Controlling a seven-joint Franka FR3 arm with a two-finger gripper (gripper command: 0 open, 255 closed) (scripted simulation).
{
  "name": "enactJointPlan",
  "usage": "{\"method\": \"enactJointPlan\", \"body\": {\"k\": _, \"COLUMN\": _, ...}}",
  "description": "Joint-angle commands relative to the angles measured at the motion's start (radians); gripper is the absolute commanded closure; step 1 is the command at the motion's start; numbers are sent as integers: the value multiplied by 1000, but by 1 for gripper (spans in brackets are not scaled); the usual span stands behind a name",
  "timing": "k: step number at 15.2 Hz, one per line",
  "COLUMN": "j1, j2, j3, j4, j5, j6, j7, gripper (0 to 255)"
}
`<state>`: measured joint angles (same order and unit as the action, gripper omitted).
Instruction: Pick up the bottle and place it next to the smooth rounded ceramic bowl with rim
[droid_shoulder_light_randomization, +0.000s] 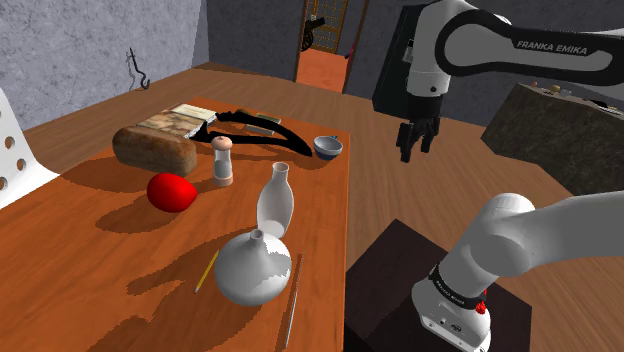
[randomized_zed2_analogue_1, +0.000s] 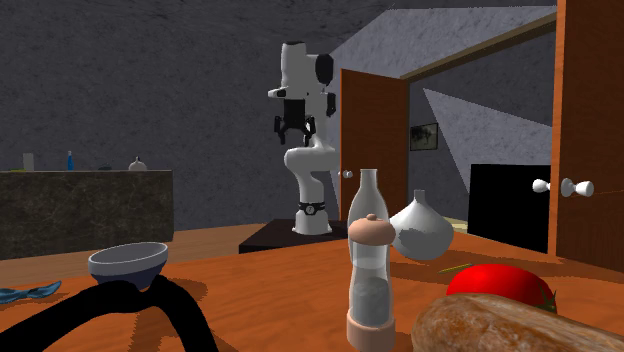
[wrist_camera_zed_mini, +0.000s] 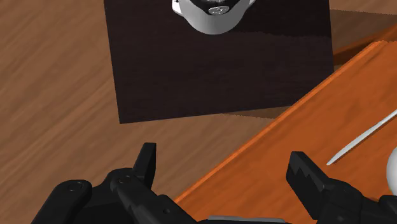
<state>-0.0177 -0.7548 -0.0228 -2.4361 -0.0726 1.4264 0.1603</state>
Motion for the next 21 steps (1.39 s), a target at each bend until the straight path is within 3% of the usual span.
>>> {"method": "enactJointPlan", "body": {"k": 1, "j1": 0, "j2": 0, "j3": 0, "j4": 0, "j5": 0, "j6": 0, "j7": 0, "gripper": 0}}
{"method": "enactJointPlan", "body": {"k": 11, "j1": 65, "j2": 270, "j3": 117, "j4": 105, "j5": 114, "j6": 218, "j7": 138, "gripper": 0}}
{"method": "enactJointPlan", "body": {"k": 21, "j1": 110, "j2": 579, "j3": 215, "j4": 324, "j5": 141, "j6": 370, "j7": 265, "gripper": 0}}
